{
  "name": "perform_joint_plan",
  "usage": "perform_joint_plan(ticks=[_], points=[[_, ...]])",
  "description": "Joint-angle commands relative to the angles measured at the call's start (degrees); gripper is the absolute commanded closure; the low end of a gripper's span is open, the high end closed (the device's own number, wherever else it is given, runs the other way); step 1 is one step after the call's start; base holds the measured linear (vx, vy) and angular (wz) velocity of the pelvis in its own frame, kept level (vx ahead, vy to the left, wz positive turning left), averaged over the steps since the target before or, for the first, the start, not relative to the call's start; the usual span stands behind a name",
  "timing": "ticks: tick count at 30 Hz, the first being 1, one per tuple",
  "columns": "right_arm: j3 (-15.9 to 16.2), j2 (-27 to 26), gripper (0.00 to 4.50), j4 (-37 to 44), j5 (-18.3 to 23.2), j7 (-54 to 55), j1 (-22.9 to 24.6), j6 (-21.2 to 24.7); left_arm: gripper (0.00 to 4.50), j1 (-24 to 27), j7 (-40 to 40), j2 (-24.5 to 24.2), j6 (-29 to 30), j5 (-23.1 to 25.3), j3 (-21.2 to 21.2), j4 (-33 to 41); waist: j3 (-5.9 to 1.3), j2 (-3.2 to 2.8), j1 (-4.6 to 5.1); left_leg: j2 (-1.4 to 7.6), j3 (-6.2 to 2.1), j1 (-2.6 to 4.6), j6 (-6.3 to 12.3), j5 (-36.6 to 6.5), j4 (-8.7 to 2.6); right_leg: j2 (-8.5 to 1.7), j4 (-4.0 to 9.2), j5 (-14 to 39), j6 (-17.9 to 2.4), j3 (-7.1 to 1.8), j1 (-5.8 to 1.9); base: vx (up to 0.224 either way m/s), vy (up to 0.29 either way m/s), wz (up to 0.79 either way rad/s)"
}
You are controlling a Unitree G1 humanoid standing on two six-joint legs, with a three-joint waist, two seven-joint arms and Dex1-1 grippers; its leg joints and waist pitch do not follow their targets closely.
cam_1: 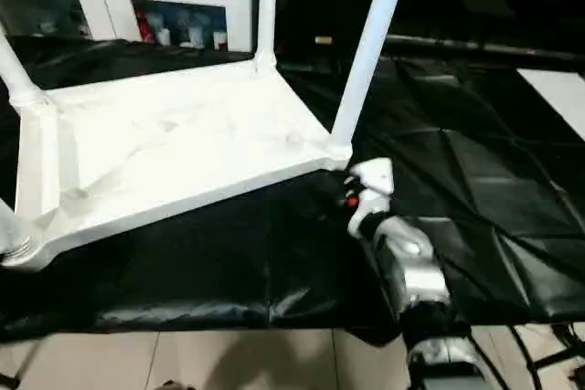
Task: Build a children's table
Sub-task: Rotate leg to tighten, then rotate table base
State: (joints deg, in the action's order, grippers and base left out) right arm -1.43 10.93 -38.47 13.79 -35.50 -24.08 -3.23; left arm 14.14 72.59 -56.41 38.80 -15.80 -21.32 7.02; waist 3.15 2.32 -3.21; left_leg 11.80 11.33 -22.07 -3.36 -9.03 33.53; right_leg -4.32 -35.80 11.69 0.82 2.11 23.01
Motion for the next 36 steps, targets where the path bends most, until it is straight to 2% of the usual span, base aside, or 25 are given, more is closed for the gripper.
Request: perform_joint_plan(ticks=[1,2,4,10,12,15,16,17,19,22,24,25,26,29,30,31,34,35,36], points=[[0.2,0.5,1.45,1.7,-0.3,-0.6,0.5,0.9,0.01,-0.2,0.7,-0.8,-1.0,-0.5,-2.8,-1.0,-2.7,-1.67,0.18,1.46,-1.23,2.22,-3.09,-26.0,-5.04,-2.4,5.09,17.3,-11.2,-2.22,-0.51,0.0,0.0,0.0],[0.6,0.7,1.45,2.9,-0.2,-1.1,1.3,1.8,0.01,-0.6,1.1,-1.2,-1.7,-2.1,-6.0,-3.3,-2.72,-1.73,0.15,1.42,-1.2,2.22,-3.06,-25.9,-5.03,-2.42,5.05,17.1,-11.3,-2.22,-0.51,0.0,0.0,0.0],[1.4,1.2,1.45,3.8,-0.7,-1.6,2.1,2.2,0.01,-0.2,1.8,-2.7,-3.0,-2.7,-8.6,-6.5,-2.81,-1.56,0.05,1.22,-1.14,2.06,-2.49,-24.7,-4.9,-2.44,5.03,15.8,-11.2,-2.24,-0.78,0.0,0.0,0.0],[2.2,1.6,1.45,4.9,-1.4,-2.1,3.2,2.6,0.01,2.3,3.3,-6.8,-6.8,-0.3,-10.4,-13.9,-2.69,-1.67,0.1,1.57,-1.32,2.49,-2.66,-26.9,-5.19,-2.6,5.17,17.9,-10.9,-2.35,-0.36,0.0,0.0,0.0],[2.1,1.5,1.45,4.9,-1.5,-2.1,3.3,2.6,0.01,0.6,3.2,-5.9,-8.2,-1.5,-11.7,-15.8,-2.71,-1.77,0.04,1.55,-1.33,2.61,-3.03,-27.3,-5.2,-2.65,5.13,17.3,-11.4,-2.33,-0.32,0.0,0.0,0.0],[2.7,1.4,1.45,4.4,-2.4,-2.0,3.1,2.5,0.01,-7.6,3.9,-1.7,-10.0,-8.3,-15.5,-21.8,-2.73,-1.42,-0.31,1.38,-1.1,2.83,-3.26,-27.5,-5.03,-2.7,5.13,17.2,-12.0,-2.28,-0.31,0.0,0.0,0.0],[2.8,1.4,1.45,4.4,-2.4,-2.0,3.1,2.5,0.01,-8.0,4.0,-1.5,-10.0,-8.6,-15.7,-22.1,-2.75,-1.62,-0.51,1.3,-1.11,2.95,-3.48,-27.3,-5.02,-2.71,5.02,17.2,-12.0,-2.21,-0.3,0.0,0.0,0.0],[3.2,1.4,1.45,4.5,-2.7,-2.0,3.2,2.5,0.01,-10.8,4.9,-0.1,-9.5,-11.7,-16.5,-23.7,-2.79,-1.38,-0.6,1.31,-1.07,2.84,-3.68,-26.8,-5.05,-2.63,4.86,16.3,-12.3,-2.13,-0.41,0.0,0.0,0.0],[3.7,1.4,1.45,4.5,-3.0,-2.2,3.2,2.5,0.01,-12.4,5.0,1.1,-9.0,-13.3,-16.7,-23.8,-2.91,-1.36,-0.68,1.39,-1.14,2.44,-3.82,-25.8,-5.14,-2.76,4.56,15.2,-12.4,-2.09,-0.88,0.0,0.0,0.0],[4.4,1.3,1.45,3.9,-4.2,-2.1,2.9,2.1,0.01,-15.5,5.3,3.8,-9.0,-16.5,-15.4,-23.0,-3.02,-0.86,-0.64,1.44,-1.03,2.5,-3.65,-25.5,-4.97,-2.96,4.71,16.4,-12.2,-2.15,-0.88,0.0,0.0,0.0],[4.5,1.2,1.45,3.6,-4.6,-1.9,2.7,2.2,0.01,-16.8,5.5,4.9,-8.9,-17.7,-14.4,-22.2,-3.09,-0.81,-0.63,1.46,-1.04,2.41,-3.56,-24.9,-4.92,-2.94,4.7,16.6,-12.0,-2.18,-0.94,0.0,0.0,0.0],[4.7,1.3,1.45,3.0,-5.1,-1.4,2.3,2.0,0.01,-17.9,5.7,5.9,-8.7,-18.2,-13.5,-21.3,-3.12,-0.31,-0.59,1.48,-0.96,2.44,-3.36,-24.7,-4.85,-2.92,4.75,16.6,-11.9,-2.19,-0.91,0.0,0.0,0.0],[4.9,1.2,1.45,2.5,-5.4,-1.1,2.0,2.0,0.01,-18.6,5.9,6.6,-8.6,-18.6,-12.7,-20.9,-3.11,-0.57,-0.64,1.49,-1.06,2.47,-3.51,-24.8,-4.9,-3.0,4.75,17.1,-11.8,-2.19,-0.9,0.0,0.0,0.0],[5.8,0.8,1.45,-0.1,-7.4,1.0,0.4,1.8,0.01,-22.2,6.2,10.1,-7.2,-20.2,-7.8,-17.7,-3.13,-0.73,-0.81,1.58,-1.01,3.02,-4.49,-25.8,-4.86,-2.9,4.82,16.8,-12.1,-2.14,-0.48,0.0,0.0,0.0],[5.9,0.6,1.45,-0.7,-7.5,1.2,0.1,1.7,0.01,-22.9,6.0,10.9,-6.7,-20.8,-6.7,-16.6,-3.2,-0.71,-1.09,1.58,-1.09,2.81,-4.74,-25.6,-4.91,-2.91,4.58,16.0,-12.1,-2.11,-0.69,0.0,0.0,0.0],[6.1,0.4,1.45,-1.5,-8.1,1.9,-0.5,1.9,0.01,-23.7,5.7,11.8,-6.3,-21.1,-5.1,-15.3,-3.25,-0.97,-1.15,1.54,-1.1,2.68,-4.89,-25.5,-4.96,-2.89,4.45,15.5,-12.0,-2.11,-0.84,0.0,0.0,0.0],[6.3,-0.3,1.45,-3.7,-8.9,3.1,-2.0,1.7,0.01,-25.5,5.7,13.9,-5.4,-21.8,-1.0,-12.3,-3.41,-0.64,-1.26,1.45,-1.02,2.43,-4.97,-23.9,-4.86,-2.87,4.25,13.4,-11.9,-2.13,-1.2,0.0,0.0,0.0],[6.4,-1.0,1.45,-5.6,-9.8,4.4,-3.6,1.3,0.01,-27.3,6.0,16.1,-4.7,-22.3,3.0,-9.6,-3.55,-0.64,-1.49,1.47,-0.85,2.79,-4.92,-23.1,-4.69,-2.87,4.3,12.6,-12.0,-2.15,-1.03,0.0,0.0,0.0],[6.4,-1.0,1.45,-5.7,-9.8,4.4,-3.7,1.3,0.01,-27.3,6.0,16.2,-4.6,-22.3,3.2,-9.5,-3.53,-0.65,-1.57,1.41,-0.74,2.83,-5.02,-22.6,-4.55,-2.82,4.22,11.8,-12.5,-2.16,-0.98,0.0,0.0,0.0]])
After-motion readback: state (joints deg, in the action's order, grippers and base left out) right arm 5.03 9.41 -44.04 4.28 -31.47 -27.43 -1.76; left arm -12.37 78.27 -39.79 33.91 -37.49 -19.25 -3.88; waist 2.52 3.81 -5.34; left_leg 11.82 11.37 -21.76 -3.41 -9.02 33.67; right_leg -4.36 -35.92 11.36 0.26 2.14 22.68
